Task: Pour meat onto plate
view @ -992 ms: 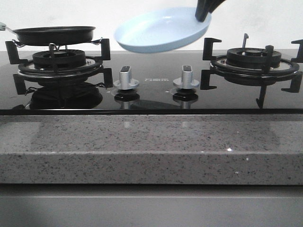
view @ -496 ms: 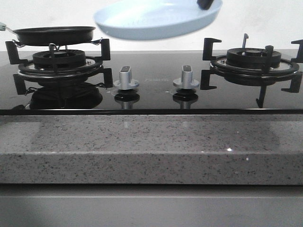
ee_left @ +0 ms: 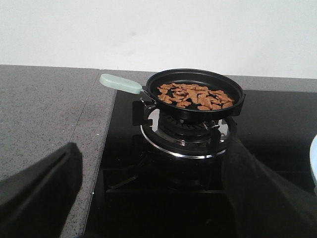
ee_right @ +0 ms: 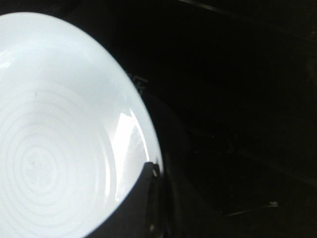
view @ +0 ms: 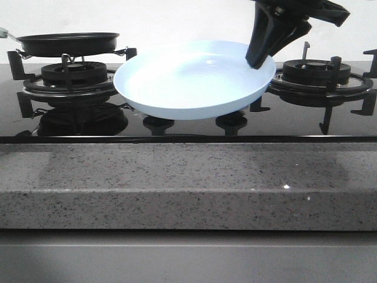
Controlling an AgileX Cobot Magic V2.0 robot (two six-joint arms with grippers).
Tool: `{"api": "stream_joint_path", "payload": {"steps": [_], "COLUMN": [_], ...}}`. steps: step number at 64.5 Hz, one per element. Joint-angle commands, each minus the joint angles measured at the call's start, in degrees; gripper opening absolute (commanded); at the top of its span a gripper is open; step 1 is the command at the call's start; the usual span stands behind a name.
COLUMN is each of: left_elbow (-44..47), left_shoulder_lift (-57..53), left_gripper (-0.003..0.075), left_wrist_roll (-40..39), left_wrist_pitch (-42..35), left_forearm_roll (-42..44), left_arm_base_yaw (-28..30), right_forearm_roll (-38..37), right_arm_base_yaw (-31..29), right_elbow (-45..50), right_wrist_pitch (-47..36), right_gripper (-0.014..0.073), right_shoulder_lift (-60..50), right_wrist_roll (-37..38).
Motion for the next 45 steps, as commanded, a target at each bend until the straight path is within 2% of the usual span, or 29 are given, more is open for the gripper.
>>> {"api": "stream_joint_path", "payload": {"steps": [1, 6, 16, 21, 29, 40, 45], "left_elbow": [-2.1, -2.3, -4.4, -6.9, -12.2, -20.5, -24.5], "left_shoulder_lift": [0.4, 0.4, 2.7, 6.4, 14.7, 26.6, 31.4], "left_gripper": [0.0563, 0.0562, 0.0563, 0.0563, 0.0563, 0.0563, 0.0563], "left_wrist_roll": [-0.6, -0.6, -0.7, -0.7, -0.7, -0.6, 2.1], "left_wrist_pitch": [-5.5, -5.3, -3.5, -3.3, -1.3, 6.4, 10.1], "left_forearm_roll": [-0.6, -4.3, -22.5, -28.7, -32.6, -37.3, -41.7], "left_arm_base_yaw": [-0.4, -0.4, -0.4, -0.4, -0.4, 1.8, 3.2], "right_forearm_roll": [1.3, 1.3, 1.3, 1.3, 1.3, 1.3, 1.3], "right_arm_base_yaw": [-0.1, -0.1, -0.1, -0.1, -0.1, -0.1, -0.1], "right_elbow": [-1.4, -1.4, -1.4, -1.4, -1.4, -1.4, -1.4], "right_wrist_pitch": [-2.7, -2.7, -2.7, -2.7, -2.7, -2.7, -2.7], "right_gripper": [-0.0071, -0.0071, -0.0071, -0.0071, -0.0071, -0.0071, -0.0071], "right_shoulder_lift": [-3.0, -2.8, -2.6, -2.6, -2.6, -2.6, -2.6], "right_wrist_roll": [-0.6, -0.6, -0.6, -0.6, -0.6, -0.6, -0.6]}}
